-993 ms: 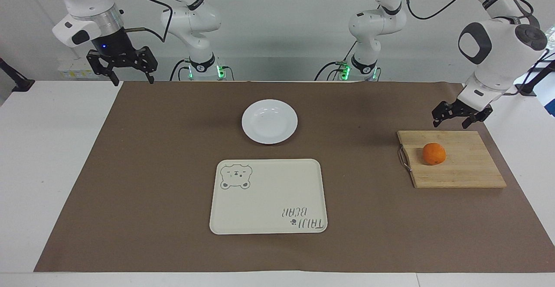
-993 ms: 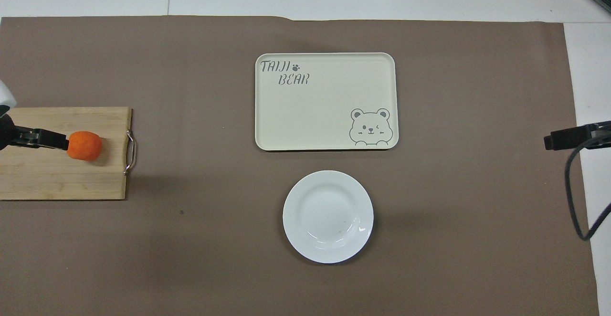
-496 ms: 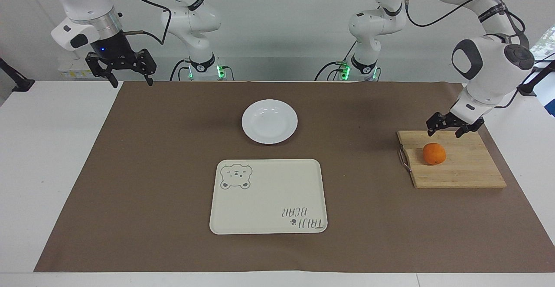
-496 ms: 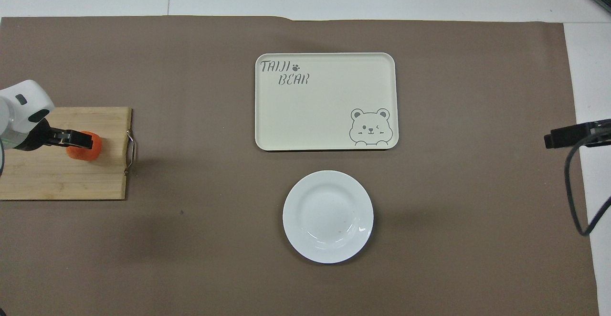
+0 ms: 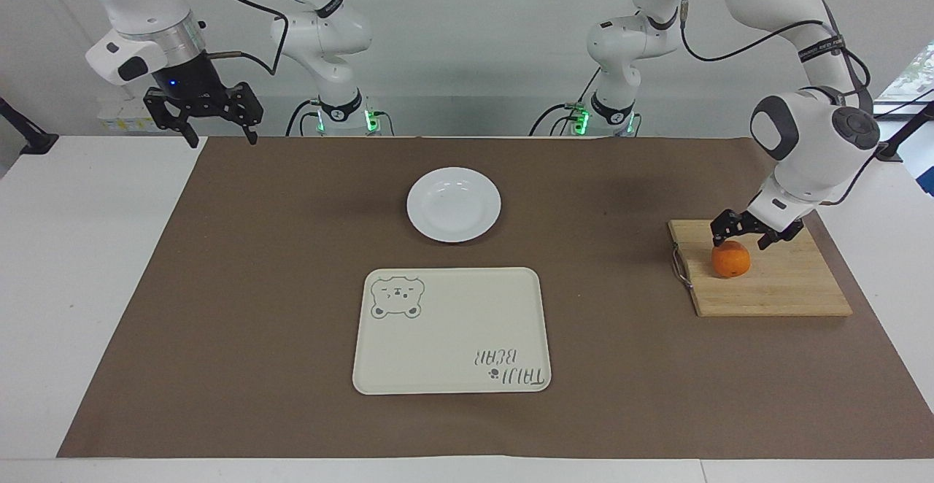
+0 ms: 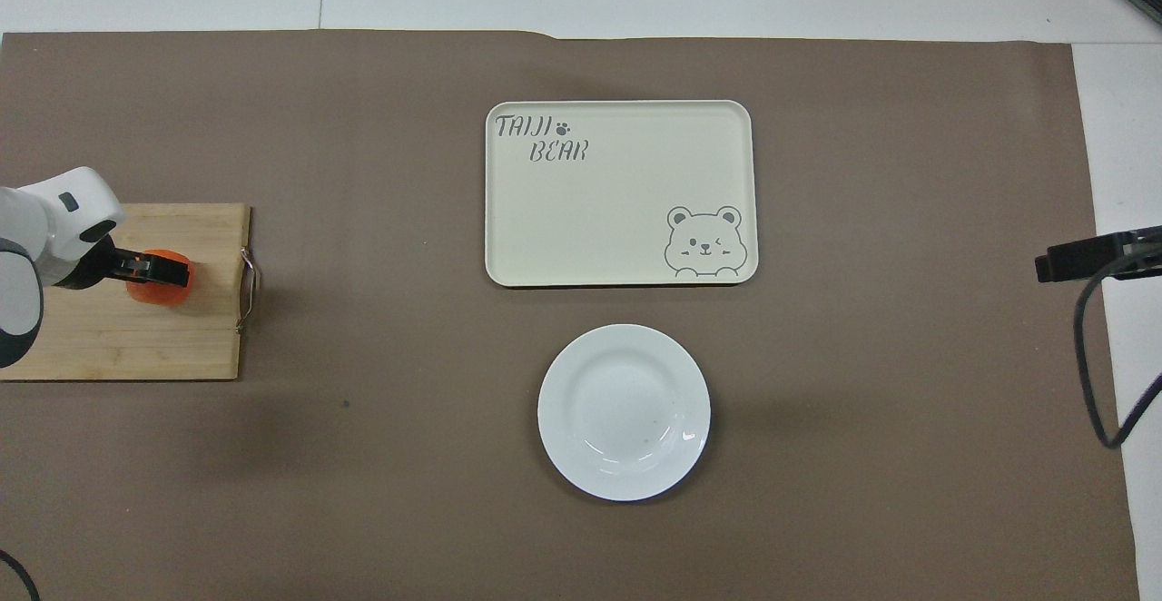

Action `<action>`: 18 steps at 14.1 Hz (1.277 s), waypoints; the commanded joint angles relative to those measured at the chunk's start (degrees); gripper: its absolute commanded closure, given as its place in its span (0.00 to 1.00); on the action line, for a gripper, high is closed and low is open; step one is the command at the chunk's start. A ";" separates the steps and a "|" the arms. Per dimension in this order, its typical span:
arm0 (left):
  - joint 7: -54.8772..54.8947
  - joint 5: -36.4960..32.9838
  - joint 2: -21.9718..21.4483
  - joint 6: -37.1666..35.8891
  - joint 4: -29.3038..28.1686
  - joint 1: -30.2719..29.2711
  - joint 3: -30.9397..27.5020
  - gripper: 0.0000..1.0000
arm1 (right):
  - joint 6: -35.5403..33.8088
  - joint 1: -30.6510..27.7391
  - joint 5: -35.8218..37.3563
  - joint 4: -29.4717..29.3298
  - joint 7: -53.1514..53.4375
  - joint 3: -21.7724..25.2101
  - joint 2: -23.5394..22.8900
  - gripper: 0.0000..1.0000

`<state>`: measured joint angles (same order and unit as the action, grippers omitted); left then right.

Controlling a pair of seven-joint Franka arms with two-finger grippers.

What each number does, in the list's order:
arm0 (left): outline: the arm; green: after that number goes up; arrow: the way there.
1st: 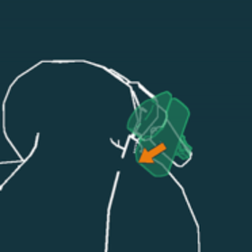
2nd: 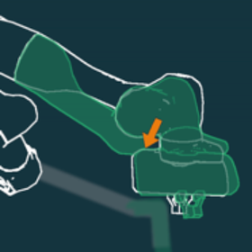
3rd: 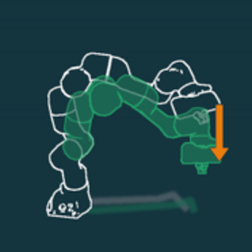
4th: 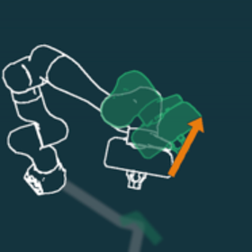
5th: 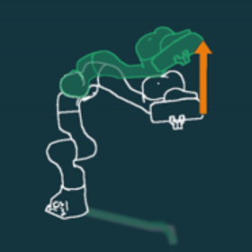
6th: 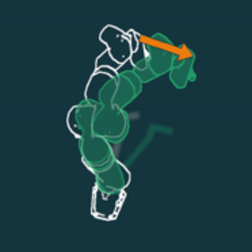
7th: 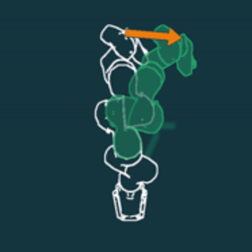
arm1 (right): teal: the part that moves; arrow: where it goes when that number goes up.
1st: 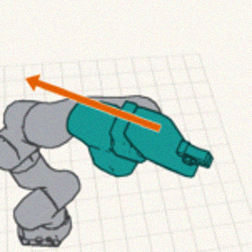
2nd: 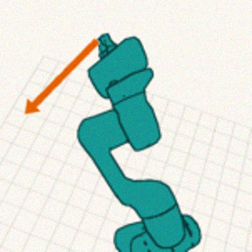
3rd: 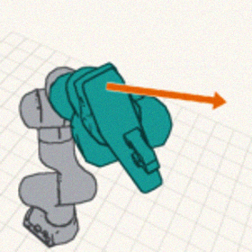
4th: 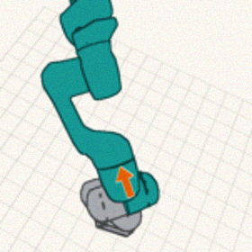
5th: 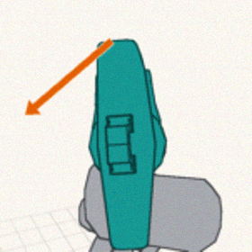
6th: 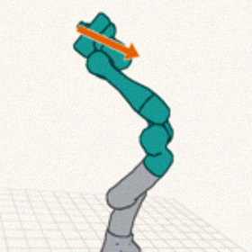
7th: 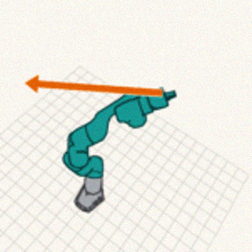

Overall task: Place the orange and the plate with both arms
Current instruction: 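Lower the left gripper onto the orange ball and close it, then lift the orange ball with the left gripper and carry it toward the plate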

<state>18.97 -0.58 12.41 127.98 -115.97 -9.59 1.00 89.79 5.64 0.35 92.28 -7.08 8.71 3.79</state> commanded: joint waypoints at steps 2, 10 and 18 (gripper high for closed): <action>0.19 -0.30 1.04 4.65 -2.68 -0.69 0.50 0.04 | -0.85 -0.37 0.09 -0.78 -0.75 -0.10 -0.28 0.00; -3.40 -0.30 -0.80 -9.03 6.09 0.19 0.50 1.00 | 0.38 -0.37 -0.08 -0.34 -0.75 -0.10 -0.19 0.00; -9.47 -0.30 -8.45 -26.18 15.67 3.17 1.20 1.00 | 0.64 -0.11 -0.08 0.36 -0.57 -0.10 0.25 0.00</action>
<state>11.90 -0.57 5.49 105.54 -102.04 -8.44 2.69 89.93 5.68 0.35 92.29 -7.08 8.71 3.79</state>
